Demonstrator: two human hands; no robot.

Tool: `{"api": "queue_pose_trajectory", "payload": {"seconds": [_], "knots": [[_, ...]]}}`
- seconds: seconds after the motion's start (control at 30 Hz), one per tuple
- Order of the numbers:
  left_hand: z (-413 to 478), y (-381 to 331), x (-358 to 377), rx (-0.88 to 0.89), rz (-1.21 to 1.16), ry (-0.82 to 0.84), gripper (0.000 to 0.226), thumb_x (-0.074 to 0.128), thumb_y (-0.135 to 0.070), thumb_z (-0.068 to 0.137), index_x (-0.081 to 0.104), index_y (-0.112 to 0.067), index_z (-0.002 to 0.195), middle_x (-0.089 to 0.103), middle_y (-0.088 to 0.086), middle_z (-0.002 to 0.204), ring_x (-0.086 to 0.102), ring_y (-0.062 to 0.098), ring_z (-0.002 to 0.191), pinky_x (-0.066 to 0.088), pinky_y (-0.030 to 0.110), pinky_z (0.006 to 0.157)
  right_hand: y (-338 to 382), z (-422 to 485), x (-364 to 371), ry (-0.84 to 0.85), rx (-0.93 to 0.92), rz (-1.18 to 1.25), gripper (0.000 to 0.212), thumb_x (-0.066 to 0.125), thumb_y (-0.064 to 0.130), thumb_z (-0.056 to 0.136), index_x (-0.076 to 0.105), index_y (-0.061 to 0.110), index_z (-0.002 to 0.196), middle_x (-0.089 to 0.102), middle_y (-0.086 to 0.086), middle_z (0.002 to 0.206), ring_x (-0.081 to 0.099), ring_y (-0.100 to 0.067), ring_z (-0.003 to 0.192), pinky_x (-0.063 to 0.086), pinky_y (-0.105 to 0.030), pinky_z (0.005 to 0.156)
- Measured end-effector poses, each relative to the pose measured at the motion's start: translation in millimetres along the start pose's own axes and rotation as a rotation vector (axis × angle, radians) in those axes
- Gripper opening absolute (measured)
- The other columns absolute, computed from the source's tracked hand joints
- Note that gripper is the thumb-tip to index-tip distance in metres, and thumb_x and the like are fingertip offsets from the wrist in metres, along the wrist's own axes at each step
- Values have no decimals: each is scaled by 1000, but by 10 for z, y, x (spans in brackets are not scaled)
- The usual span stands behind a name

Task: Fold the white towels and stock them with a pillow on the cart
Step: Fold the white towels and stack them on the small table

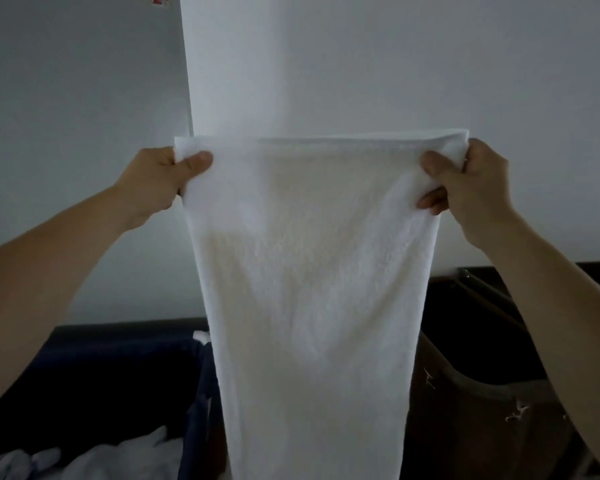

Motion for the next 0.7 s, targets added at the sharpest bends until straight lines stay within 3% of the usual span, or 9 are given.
{"api": "queue_pose_trajectory", "payload": {"seconds": [0.13, 0.3, 0.37, 0.5, 0.7], "knots": [[-36, 110, -66, -123, -63, 83, 33, 72, -55, 74, 73, -23, 79, 72, -13, 68, 51, 0, 42, 26, 14, 35, 28, -54, 58, 14, 14, -36, 14, 71, 27, 91, 59, 21, 88, 68, 2, 68, 68, -21, 48, 51, -27, 41], [-2, 290, 83, -245, -175, 100, 29, 73, -46, 82, 71, -19, 93, 76, -6, 79, 69, 9, 60, 54, 24, 45, -83, 20, 153, 42, 68, -73, 13, 69, 29, 93, 58, 21, 89, 70, -4, 78, 70, -22, 53, 54, -28, 45], [20, 361, 189, -265, -232, 98, 30, 74, -40, 83, 71, -14, 97, 77, -2, 83, 73, 14, 67, 58, 29, 49, -229, 45, 181, 40, 114, -67, 13, 68, 28, 94, 58, 19, 90, 71, -10, 84, 70, -23, 54, 55, -29, 47], [130, 475, 337, -242, -265, 23, 27, 77, -35, 84, 71, -10, 93, 75, 3, 88, 73, 16, 69, 59, 30, 51, -483, 90, 223, 26, 188, -31, 11, 65, 25, 96, 56, 20, 93, 70, -18, 96, 72, -26, 58, 57, -30, 52], [360, 383, 451, -137, -207, -164, 21, 76, -35, 87, 70, -15, 83, 73, 5, 88, 73, 18, 66, 60, 31, 53, -518, 315, 285, -2, 136, 34, 11, 63, 21, 97, 54, 17, 93, 69, -20, 96, 71, -24, 58, 60, -33, 56]]}}
Point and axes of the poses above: each hand's wrist, its own z-axis towards the middle knuckle, its own x-axis out of the palm, y = z × x, the point moved 2 cm from there along z, towards the middle knuckle
